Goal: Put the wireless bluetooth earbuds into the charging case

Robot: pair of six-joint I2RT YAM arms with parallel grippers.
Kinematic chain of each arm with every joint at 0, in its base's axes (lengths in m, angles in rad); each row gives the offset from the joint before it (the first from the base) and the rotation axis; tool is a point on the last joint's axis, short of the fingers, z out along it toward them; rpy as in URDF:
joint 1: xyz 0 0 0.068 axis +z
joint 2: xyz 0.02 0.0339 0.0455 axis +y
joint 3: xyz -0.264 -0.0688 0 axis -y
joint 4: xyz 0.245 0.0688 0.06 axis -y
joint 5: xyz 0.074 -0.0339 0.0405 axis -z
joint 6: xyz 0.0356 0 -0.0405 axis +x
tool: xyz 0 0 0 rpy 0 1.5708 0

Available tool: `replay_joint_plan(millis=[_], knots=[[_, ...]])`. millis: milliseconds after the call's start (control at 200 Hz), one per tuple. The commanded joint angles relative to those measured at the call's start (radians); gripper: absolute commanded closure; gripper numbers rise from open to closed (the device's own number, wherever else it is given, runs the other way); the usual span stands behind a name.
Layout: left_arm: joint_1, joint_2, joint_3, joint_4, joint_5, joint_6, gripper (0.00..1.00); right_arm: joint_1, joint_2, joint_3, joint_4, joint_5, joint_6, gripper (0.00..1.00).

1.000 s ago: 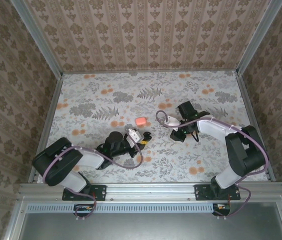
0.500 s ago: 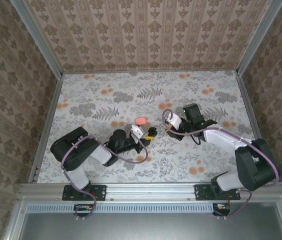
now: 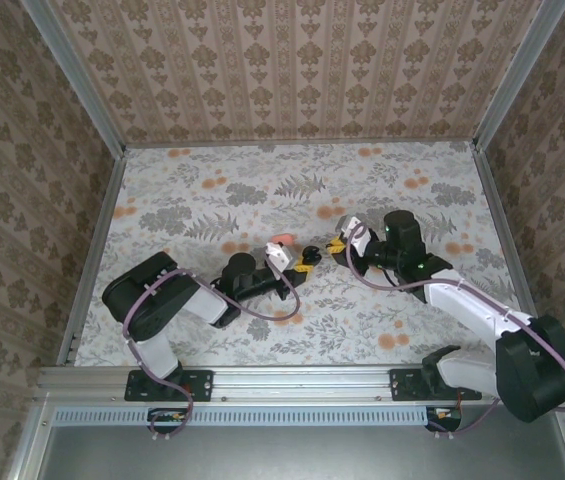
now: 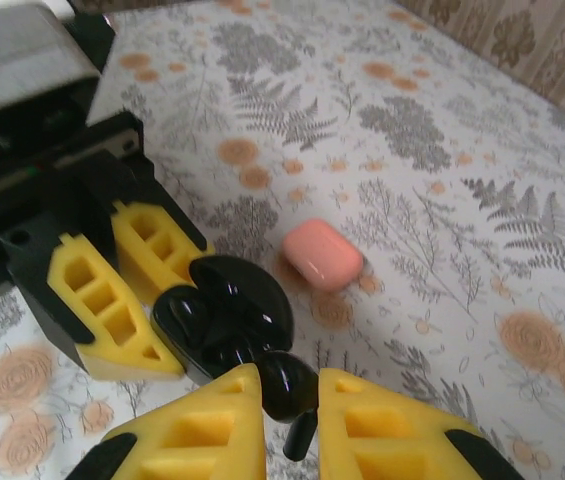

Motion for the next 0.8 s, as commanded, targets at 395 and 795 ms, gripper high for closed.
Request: replay_joint_plan(millis=[395,795], knots=[[-0.013,-0.066,0.024,0.041,0.024,-0.025,0.87,-0.004,0.046,-0.064,0.341,-0.176,0.213,0.83],[-0.012,-0.098,0.023,0.041,0.016,-0.02,0.87,-0.004,0.093,-0.066,0.389,-0.235,0.243,0.82]])
